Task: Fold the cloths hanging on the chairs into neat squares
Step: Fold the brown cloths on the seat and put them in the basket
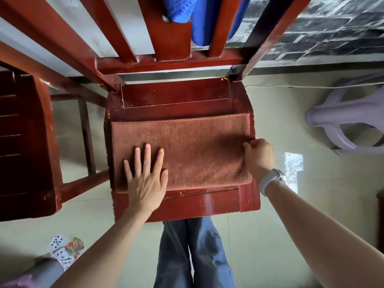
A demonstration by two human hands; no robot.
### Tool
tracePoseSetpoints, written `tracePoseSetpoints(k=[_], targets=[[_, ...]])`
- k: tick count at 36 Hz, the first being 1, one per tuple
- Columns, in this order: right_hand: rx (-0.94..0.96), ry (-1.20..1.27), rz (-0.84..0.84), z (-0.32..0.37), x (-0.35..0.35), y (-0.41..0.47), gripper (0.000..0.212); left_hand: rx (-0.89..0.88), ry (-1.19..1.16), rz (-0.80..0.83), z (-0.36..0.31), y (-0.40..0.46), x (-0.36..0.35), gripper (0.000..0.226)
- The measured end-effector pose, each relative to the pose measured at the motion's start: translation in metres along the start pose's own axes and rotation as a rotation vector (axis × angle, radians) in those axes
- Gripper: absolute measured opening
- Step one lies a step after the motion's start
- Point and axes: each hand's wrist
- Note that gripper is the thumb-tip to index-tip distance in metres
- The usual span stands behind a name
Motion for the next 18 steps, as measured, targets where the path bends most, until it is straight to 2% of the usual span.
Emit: tracePoseSetpoints(k=[10, 18], targets=[[-0.098, -0.137, 0.032, 0.013, -0.006, -0.005, 0.030, -0.005, 0.016, 0.052, 0.002, 0.002, 0.005, 0.059], [-0.054, 0.274, 0.126, 0.030, 0.020, -0.027, 0.016, -0.039, -0.143, 0.070, 0.010, 0.003, 0.013, 0.056]])
Point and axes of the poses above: each hand's wrist, its own y-axis towards the middle knuckle, its own x-axis out of the back of the hand, z = x × y, and after that the axes turned 10 degrees about y, right-handed
